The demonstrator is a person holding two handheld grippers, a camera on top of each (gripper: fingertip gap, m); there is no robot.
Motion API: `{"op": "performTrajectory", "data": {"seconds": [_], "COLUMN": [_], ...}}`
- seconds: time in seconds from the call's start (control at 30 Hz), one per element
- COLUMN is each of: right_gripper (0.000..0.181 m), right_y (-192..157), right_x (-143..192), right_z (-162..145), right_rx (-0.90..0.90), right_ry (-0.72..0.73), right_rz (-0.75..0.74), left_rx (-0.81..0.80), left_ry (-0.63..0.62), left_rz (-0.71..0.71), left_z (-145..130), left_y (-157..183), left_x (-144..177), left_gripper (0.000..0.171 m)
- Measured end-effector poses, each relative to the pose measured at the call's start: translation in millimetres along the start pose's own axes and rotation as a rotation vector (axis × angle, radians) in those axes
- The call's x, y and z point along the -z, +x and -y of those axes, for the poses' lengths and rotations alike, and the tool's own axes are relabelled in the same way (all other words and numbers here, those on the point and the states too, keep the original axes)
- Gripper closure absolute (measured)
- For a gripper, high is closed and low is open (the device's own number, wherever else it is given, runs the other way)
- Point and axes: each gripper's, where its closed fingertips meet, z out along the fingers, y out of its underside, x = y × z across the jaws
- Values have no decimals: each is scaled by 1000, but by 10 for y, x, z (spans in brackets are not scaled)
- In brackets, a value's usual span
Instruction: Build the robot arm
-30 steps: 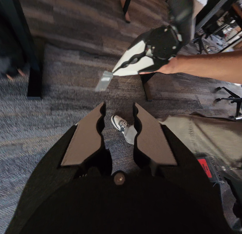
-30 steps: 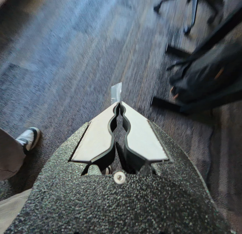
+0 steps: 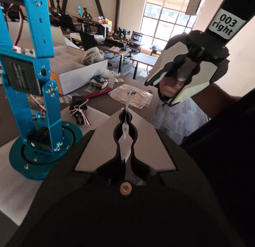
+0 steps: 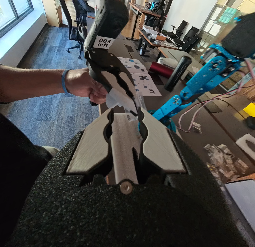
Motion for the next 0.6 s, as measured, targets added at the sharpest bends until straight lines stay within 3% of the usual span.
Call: {"op": "performTrajectory", "data": {"seconds": [0.13, 0.27, 0.6], "right_gripper": [145, 150, 153], "right_y": [392, 536, 570], "right_x": [-27, -174, -804], "right_z": [172, 249, 68], "right_rx": [26, 60, -74], "right_ry": [29, 23, -22], "right_rz": [-30, -10, -91], "left_rx": [-16, 16, 60], "left_ry": [-11, 4, -4], "left_rz": [-66, -138, -265], "left_z": [232, 341, 132], "left_y": [-118, -251, -620], "left_x": [-176, -174, 142], "left_gripper": [171, 171, 171]}}
